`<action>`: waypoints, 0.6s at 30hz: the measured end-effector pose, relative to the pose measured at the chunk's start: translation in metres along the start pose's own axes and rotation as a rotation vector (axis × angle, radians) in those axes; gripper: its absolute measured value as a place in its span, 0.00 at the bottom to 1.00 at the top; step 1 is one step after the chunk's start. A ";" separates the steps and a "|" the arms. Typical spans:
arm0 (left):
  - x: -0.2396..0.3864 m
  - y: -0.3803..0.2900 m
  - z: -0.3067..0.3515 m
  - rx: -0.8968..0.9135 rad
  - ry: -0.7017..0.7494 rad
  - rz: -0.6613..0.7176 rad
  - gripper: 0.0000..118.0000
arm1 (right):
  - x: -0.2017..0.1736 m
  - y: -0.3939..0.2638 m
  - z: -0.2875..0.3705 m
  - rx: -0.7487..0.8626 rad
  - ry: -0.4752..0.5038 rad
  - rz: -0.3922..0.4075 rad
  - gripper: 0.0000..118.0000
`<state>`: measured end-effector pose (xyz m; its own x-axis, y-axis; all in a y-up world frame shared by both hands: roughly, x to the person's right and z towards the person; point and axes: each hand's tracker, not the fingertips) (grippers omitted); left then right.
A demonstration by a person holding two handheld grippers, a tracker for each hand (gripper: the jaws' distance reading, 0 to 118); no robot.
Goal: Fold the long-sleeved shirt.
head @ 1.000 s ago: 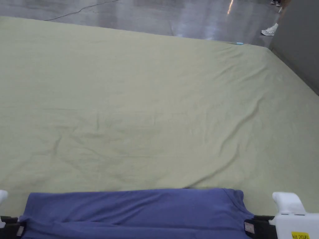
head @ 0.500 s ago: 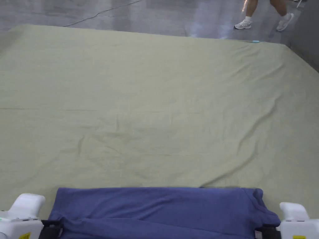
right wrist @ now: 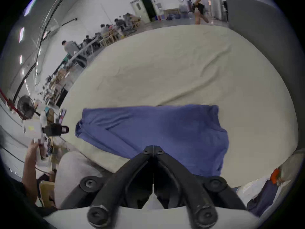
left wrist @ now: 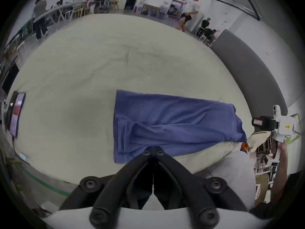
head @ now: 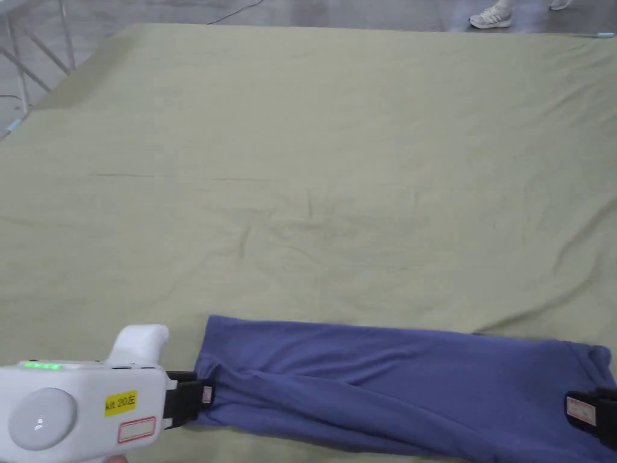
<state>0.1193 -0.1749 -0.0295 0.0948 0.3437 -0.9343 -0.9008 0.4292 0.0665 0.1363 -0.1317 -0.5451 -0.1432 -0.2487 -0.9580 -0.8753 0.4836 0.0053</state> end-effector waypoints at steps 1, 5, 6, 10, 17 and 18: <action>-0.004 0.004 0.001 0.001 -0.002 0.006 0.00 | -0.005 0.001 -0.002 -0.012 -0.001 0.028 0.00; -0.037 0.013 -0.005 0.053 -0.011 0.063 0.90 | -0.014 0.001 -0.008 0.005 0.067 -0.017 0.00; -0.046 0.019 -0.013 0.031 -0.025 0.084 1.00 | -0.016 0.002 -0.013 0.006 0.099 -0.035 0.00; -0.069 0.027 -0.065 -0.076 -0.157 0.244 0.99 | -0.014 0.003 -0.024 0.007 0.185 -0.071 0.00; -0.124 0.023 -0.119 -0.108 -0.623 0.571 1.00 | -0.016 0.002 -0.032 -0.005 0.320 -0.125 0.00; -0.126 0.022 -0.128 -0.099 -0.673 0.613 1.00 | -0.021 0.002 -0.036 -0.004 0.317 -0.121 0.00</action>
<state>0.0335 -0.3159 0.0447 -0.2132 0.9154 -0.3414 -0.9042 -0.0524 0.4240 0.1206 -0.1554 -0.5143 -0.1740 -0.5531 -0.8148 -0.8965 0.4313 -0.1014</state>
